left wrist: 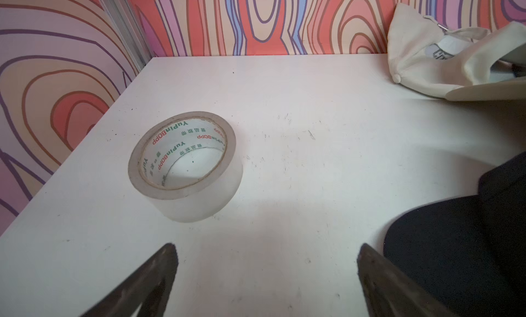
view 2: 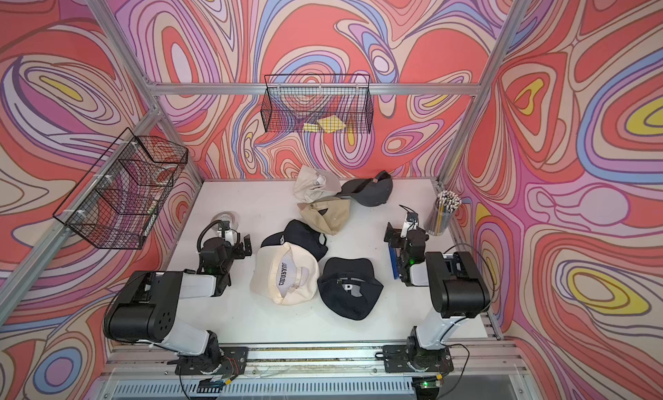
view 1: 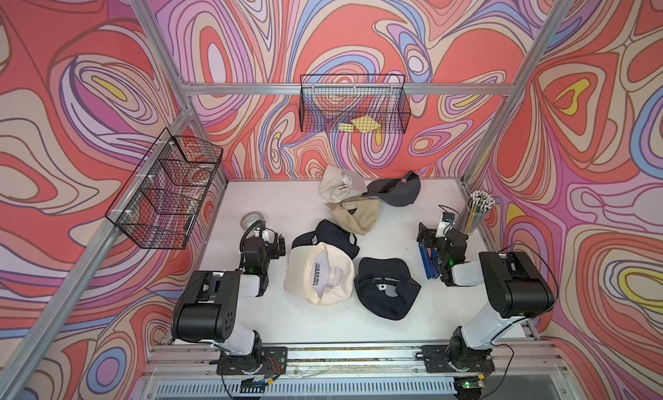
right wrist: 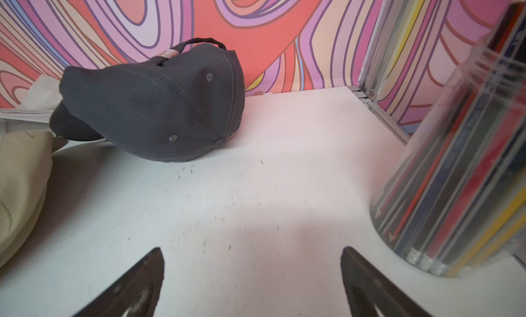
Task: Open the adjustable buckle of the baseball cap
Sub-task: Pick up the baseball cap.
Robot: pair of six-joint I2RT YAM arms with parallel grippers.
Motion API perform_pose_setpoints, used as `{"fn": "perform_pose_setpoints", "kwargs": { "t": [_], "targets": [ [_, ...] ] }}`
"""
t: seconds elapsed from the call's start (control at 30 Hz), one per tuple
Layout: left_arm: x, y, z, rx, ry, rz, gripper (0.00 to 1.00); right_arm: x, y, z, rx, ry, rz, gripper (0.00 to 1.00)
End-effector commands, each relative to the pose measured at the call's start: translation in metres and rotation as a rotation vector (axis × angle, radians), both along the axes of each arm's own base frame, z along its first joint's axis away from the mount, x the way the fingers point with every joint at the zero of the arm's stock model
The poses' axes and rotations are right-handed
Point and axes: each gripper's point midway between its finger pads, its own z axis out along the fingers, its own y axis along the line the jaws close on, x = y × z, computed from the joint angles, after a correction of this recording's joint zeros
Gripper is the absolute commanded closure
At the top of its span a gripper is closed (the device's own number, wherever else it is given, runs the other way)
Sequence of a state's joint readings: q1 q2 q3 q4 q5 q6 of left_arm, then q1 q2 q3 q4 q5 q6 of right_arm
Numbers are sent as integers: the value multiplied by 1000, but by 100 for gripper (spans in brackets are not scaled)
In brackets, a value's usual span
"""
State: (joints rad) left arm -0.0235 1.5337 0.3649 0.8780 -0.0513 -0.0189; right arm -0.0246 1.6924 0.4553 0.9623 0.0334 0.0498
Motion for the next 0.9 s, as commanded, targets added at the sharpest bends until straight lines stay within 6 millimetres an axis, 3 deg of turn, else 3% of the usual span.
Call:
{"fn": "perform_pose_setpoints", "kwargs": {
  "t": [0.0, 0.6, 0.7, 0.77, 0.87],
  "targets": [
    [5, 0, 4, 8, -11, -9, 1, 3, 1, 0, -10, 3, 2, 2],
    [5, 0, 4, 9, -7, -12, 1, 3, 1, 0, -10, 6, 1, 2],
    [5, 0, 5, 11, -12, -15, 1, 3, 1, 3, -8, -1, 3, 8],
    [0, 6, 21, 15, -45, 26, 6, 0, 5, 16, -19, -11, 28, 14],
    [-18, 32, 67, -13, -88, 197, 6, -9, 19, 61, 25, 14, 63, 18]
  ]
}}
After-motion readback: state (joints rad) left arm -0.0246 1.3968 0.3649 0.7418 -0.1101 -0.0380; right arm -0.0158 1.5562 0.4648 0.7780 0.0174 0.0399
